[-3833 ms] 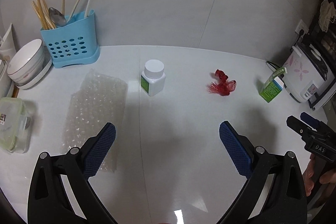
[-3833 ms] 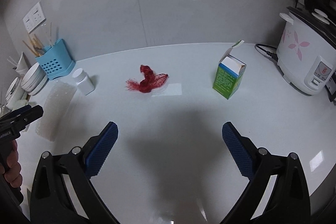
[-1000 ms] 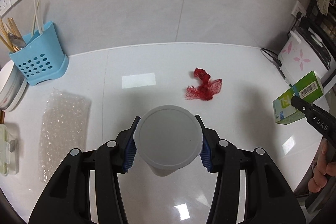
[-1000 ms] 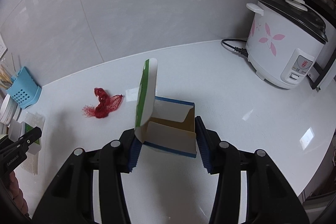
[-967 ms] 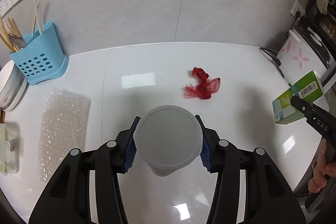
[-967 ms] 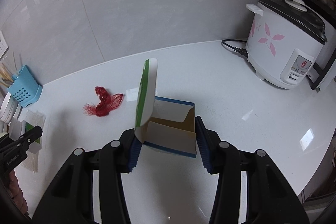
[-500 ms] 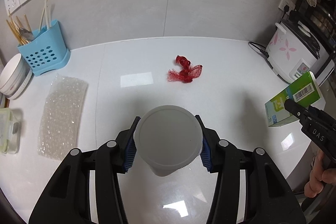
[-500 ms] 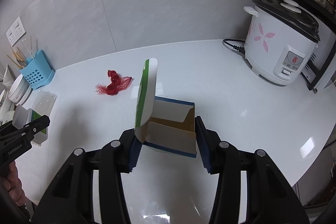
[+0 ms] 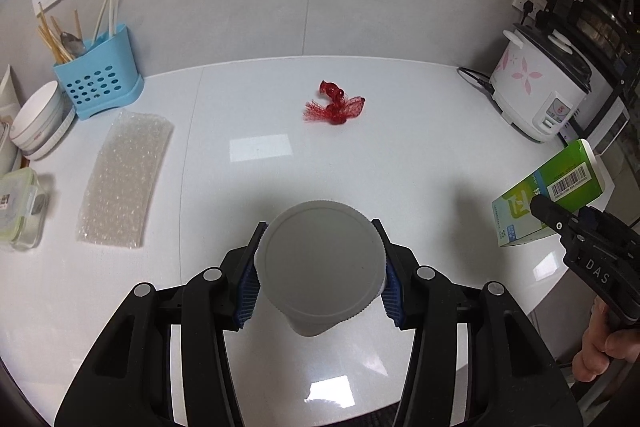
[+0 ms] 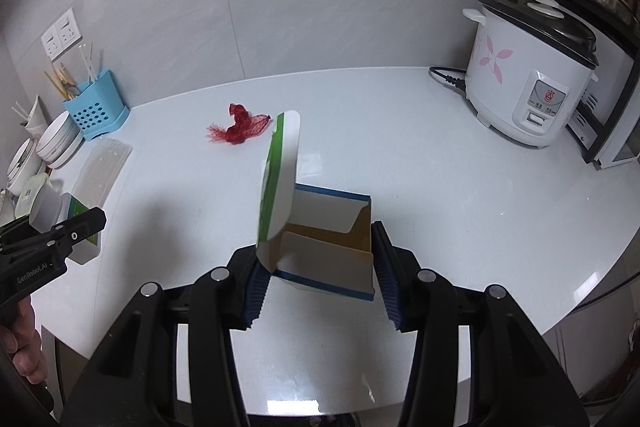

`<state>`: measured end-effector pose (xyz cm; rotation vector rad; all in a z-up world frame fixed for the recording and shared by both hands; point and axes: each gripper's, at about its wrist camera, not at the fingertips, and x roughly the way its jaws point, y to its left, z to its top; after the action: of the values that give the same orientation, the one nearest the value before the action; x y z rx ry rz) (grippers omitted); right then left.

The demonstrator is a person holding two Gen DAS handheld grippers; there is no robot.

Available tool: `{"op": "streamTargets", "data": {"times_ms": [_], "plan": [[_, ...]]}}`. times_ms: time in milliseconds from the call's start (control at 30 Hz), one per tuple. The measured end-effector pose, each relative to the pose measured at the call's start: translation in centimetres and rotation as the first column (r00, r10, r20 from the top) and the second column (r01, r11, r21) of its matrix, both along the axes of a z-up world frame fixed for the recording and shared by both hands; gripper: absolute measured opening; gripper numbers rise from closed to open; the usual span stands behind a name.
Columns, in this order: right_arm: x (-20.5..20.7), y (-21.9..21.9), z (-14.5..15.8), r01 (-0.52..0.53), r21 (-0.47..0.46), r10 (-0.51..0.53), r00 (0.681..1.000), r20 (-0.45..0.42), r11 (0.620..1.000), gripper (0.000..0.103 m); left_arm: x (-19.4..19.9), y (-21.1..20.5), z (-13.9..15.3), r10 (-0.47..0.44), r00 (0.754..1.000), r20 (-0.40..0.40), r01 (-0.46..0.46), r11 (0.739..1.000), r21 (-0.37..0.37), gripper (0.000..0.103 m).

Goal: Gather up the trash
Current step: 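Lift the white bottle and green carton and carry them over the wastebasket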

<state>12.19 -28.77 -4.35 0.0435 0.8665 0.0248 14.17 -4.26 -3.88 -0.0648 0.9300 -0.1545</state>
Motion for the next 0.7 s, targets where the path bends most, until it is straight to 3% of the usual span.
{"op": "streamTargets", "data": {"times_ms": [700], "plan": [[-9.5,0.2,-0.7,-0.072,0.016,0.072,0.997,0.019,0.997,0.045,-10.0,-1.0,-2.2,0.014,1.0,-0.021,-0.014,1.0,-0.016,0.049]]}}
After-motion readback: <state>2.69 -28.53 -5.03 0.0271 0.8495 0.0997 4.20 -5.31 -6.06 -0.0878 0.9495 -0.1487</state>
